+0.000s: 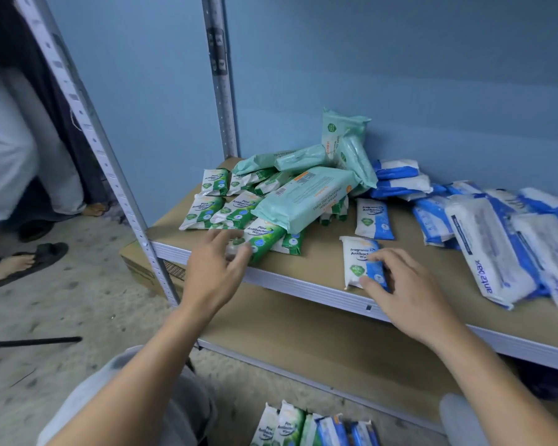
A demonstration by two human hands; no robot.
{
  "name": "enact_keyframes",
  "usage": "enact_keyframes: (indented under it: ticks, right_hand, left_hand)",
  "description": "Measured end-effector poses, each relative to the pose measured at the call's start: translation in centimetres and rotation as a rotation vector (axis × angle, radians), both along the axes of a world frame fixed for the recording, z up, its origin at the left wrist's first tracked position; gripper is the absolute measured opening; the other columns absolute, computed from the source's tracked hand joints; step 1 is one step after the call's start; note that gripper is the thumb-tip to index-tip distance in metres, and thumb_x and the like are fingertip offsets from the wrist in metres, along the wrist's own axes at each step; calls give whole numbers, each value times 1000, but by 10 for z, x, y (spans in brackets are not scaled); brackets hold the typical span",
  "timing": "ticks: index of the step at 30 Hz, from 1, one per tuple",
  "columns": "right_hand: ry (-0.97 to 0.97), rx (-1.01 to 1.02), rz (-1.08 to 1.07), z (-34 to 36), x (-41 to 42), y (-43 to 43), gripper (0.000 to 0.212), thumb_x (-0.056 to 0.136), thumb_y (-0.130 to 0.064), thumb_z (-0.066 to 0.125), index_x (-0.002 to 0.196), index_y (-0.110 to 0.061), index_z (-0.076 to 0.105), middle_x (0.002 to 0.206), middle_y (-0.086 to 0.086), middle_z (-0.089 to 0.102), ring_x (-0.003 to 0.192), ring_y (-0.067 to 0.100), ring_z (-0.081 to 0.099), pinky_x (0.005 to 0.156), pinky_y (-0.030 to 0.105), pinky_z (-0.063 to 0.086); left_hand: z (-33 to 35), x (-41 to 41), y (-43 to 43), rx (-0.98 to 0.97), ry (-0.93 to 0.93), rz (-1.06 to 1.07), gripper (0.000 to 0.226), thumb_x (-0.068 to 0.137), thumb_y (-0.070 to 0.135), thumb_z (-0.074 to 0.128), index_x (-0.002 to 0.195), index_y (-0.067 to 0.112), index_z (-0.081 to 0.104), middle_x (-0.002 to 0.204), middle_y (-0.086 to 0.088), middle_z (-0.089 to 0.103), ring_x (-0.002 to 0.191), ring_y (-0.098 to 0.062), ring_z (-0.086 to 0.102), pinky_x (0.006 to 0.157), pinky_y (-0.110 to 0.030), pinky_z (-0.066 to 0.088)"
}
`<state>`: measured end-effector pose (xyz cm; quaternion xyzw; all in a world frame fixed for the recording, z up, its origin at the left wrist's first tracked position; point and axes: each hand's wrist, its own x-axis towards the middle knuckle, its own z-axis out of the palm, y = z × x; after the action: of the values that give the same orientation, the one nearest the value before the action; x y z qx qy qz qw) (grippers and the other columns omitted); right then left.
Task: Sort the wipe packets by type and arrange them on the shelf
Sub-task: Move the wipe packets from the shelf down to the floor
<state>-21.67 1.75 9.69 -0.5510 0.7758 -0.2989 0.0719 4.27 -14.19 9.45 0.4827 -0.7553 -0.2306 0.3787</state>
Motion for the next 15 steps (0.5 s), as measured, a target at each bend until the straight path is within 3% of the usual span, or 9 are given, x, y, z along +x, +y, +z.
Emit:
enact_keyframes:
  ticks: [2, 4, 7, 11, 15]
  right_hand:
    - [-17, 9, -61, -2, 7, -9, 41, 95, -43, 59, 131, -23, 55, 134, -7, 49, 117, 14, 48, 89, 24, 32]
    - [4, 44, -100, -6, 14, -18, 55, 94, -51, 57, 139, -20, 51, 143, -1, 45, 129, 22, 39, 101, 29, 31]
    - [93, 93, -140, -15, 18, -31, 65, 88, -60, 57, 138, -18, 50, 146, 4, 42, 127, 30, 34, 108, 40, 28]
    - [128, 69, -134, -16, 22, -41, 52, 87, -31, 60, 135, -14, 49, 143, 7, 45, 115, 29, 34, 100, 40, 32]
    - [154, 72, -107, -17, 28, -39, 57, 89, -22, 54, 144, -11, 41, 149, 9, 41, 116, 30, 32, 103, 41, 31]
  left_hand:
    - [-3, -10, 0, -27, -35, 3, 50, 89, 60, 62, 124, 24, 66, 125, 8, 61, 99, 3, 61, 86, -29, 48]
    - [-4, -18, -1, -78, -77, 15, 64, 84, 67, 63, 129, 21, 64, 128, 5, 62, 115, -11, 56, 91, -27, 44]
    - [-4, -26, -4, -71, -123, 8, 71, 82, 66, 68, 134, 19, 61, 132, 0, 62, 124, -19, 49, 99, -31, 41]
    - [-9, -27, -10, -60, -135, -18, 61, 88, 55, 68, 136, 20, 60, 131, -3, 64, 124, -26, 52, 101, -40, 45]
    - [-7, -19, -8, -13, -130, -36, 53, 78, 49, 80, 125, 29, 65, 111, 4, 65, 101, -18, 59, 78, -31, 45]
